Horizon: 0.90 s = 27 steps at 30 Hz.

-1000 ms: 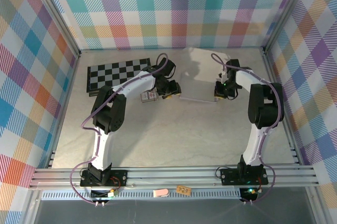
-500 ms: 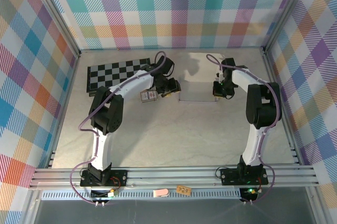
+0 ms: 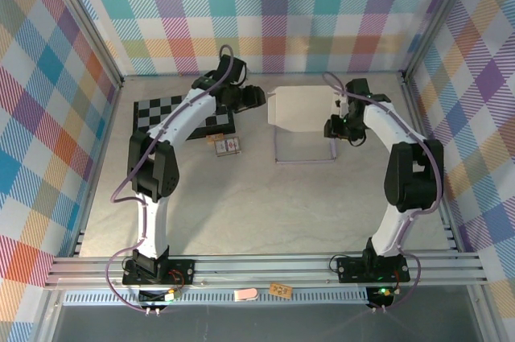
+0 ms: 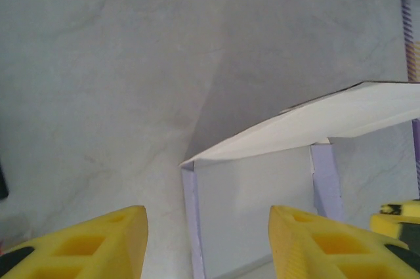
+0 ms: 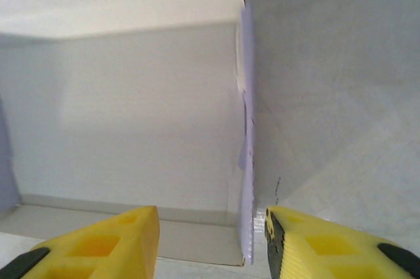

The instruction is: Fold the paper box

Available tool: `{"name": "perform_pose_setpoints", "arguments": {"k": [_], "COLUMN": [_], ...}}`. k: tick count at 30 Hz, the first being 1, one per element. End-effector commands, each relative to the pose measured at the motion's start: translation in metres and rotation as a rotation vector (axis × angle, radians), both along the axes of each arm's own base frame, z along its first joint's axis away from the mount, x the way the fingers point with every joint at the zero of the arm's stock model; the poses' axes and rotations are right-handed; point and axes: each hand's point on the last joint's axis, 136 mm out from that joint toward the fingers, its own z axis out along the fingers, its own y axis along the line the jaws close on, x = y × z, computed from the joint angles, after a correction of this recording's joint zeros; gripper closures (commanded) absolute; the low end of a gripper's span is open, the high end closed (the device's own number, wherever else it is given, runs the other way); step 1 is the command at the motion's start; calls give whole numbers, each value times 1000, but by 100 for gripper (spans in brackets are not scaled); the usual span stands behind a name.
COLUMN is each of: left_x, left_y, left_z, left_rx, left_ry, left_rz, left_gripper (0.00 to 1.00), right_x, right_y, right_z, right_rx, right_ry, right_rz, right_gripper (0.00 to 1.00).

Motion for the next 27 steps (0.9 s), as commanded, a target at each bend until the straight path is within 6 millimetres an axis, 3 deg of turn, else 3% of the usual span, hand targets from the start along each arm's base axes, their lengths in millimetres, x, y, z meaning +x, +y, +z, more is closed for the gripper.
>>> {"name": "perform_pose_setpoints", "arguments": {"k": [1,4,7,10,14,20,27], "left_x": [13,18,25,35,34,18,19], "left_y": [-19,-23,-24,-21,-30,-39,-46], "left_z": [-19,-30,-40,-41,-42,-56,-62], "left_rx": [12,39,68,49,-16,-33,-39], "left_ry": [-97,-157,-191,-176,-140,-60,-36], "left_rz": [-169,-233,-271,-253,-254,-265,-252], "left_gripper": [49,49,49,49,49,49,54], "right_x": [14,33,48,62,79,92,100], "right_y": [-19,-34,-33,-26,-19,-10,-2], "right_z": [33,51,61,56,41,26,17], "right_rx": [33,66,156,180,228,258,276], "right_ry": [-101,-221,-263,-267,-240,-210,-196], "right_rz": [-24,-7,62,139,172,189,206], "right_gripper": [52,46,41,41,41,41,48]}}
